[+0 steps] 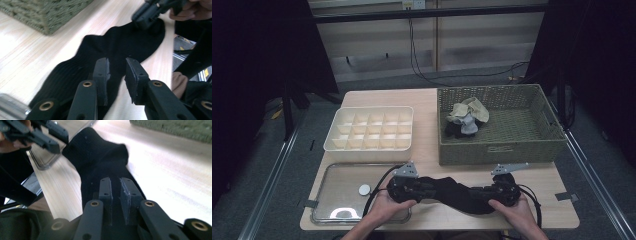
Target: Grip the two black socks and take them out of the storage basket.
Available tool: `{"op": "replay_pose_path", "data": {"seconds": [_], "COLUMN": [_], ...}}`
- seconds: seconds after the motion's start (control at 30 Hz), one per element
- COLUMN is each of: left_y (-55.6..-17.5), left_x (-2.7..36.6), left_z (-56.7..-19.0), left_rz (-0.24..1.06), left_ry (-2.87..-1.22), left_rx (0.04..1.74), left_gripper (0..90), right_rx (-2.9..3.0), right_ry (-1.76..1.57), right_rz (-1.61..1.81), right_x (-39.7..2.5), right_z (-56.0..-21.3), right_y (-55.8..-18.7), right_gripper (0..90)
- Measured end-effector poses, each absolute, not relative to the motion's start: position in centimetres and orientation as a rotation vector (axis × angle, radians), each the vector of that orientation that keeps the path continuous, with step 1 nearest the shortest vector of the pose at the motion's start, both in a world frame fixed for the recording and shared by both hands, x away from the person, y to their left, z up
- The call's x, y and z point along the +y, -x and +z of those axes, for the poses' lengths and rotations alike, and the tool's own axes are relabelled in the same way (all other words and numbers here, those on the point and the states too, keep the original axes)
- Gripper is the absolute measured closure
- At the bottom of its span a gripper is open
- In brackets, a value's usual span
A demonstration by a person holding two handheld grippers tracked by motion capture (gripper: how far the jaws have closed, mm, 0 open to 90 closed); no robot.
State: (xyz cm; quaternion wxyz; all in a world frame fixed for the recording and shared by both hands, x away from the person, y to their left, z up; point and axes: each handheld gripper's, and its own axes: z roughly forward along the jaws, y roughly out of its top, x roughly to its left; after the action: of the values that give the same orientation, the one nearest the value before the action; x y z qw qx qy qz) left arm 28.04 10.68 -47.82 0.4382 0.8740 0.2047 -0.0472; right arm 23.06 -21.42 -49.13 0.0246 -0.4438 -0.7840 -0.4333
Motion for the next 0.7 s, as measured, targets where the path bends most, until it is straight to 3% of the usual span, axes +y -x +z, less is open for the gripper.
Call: {"op": "replay_pose_path", "data": {"seconds": [0.47,0.6,0.7], "left_y": [-28.3,-28.2,-28.3], "left_x": [10.4,10.0,10.0], "left_z": [-49.9,-50.0,-49.8], "left_rz": [-0.142,-0.178,-0.163], "left_ry": [-2.249,-2.237,-2.235], "left_rx": [0.538,0.539,0.543], "left_gripper": [73.5,68.9,64.9], "right_rx": [-2.511,-2.489,-2.471], "right_ry": [1.492,1.553,1.57], "right_rz": [-1.232,-1.248,-1.265], "right_x": [-22.8,-23.8,-24.0], "right_z": [-50.0,-50.1,-50.1], "right_y": [-24.1,-24.7,-24.7], "right_gripper": [81.2,81.8,76.1]}}
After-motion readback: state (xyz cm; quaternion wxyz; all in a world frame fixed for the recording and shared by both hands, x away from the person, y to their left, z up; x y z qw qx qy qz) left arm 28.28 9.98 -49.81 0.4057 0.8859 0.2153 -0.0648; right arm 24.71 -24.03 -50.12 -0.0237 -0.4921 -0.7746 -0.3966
